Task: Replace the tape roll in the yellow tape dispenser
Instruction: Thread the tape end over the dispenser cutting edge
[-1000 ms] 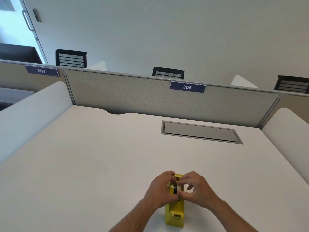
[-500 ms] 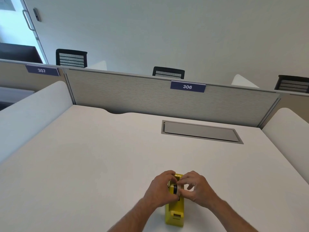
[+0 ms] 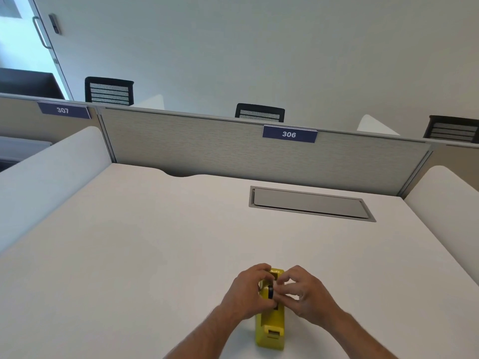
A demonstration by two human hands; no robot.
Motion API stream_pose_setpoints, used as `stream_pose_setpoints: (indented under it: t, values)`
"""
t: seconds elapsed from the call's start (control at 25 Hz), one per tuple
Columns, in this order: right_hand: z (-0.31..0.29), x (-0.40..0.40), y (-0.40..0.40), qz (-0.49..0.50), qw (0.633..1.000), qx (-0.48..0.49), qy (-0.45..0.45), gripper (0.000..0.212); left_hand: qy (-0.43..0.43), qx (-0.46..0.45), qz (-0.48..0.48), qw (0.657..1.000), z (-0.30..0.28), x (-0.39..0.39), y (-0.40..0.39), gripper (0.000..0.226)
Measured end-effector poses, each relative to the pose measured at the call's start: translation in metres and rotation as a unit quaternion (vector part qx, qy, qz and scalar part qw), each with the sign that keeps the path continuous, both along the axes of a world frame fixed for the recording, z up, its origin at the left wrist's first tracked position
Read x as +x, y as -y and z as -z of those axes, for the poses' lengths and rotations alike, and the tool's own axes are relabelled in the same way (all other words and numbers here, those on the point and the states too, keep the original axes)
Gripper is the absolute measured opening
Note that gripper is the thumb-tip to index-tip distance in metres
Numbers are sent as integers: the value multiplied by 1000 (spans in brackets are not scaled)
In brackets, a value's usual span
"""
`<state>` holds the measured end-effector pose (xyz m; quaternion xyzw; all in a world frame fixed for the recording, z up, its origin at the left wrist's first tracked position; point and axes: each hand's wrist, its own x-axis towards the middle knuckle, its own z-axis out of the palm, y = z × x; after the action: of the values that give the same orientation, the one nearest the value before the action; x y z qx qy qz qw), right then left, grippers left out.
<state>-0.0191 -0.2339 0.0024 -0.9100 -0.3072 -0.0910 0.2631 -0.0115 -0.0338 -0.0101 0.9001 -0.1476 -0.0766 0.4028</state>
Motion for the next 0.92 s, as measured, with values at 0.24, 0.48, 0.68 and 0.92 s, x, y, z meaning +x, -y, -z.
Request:
stream_pose_setpoints:
  t: [0.24, 0.48, 0.68, 0.92]
  values:
    - [0, -5, -5, -25, 997, -36, 67, 13, -4, 13, 10, 1000, -4, 2, 0, 51]
    - [-6, -8, -8, -14, 996, -74, 57, 12, -7, 32, 11, 999, -7, 2, 1, 50]
    - [-14, -7, -10, 14, 993, -104, 59, 7, 0, 41, 13, 999, -6, 2, 1, 51]
    - [-21, -9, -19, 48, 987, -140, 61, 12, -2, 31, 11, 999, -7, 0, 0, 49]
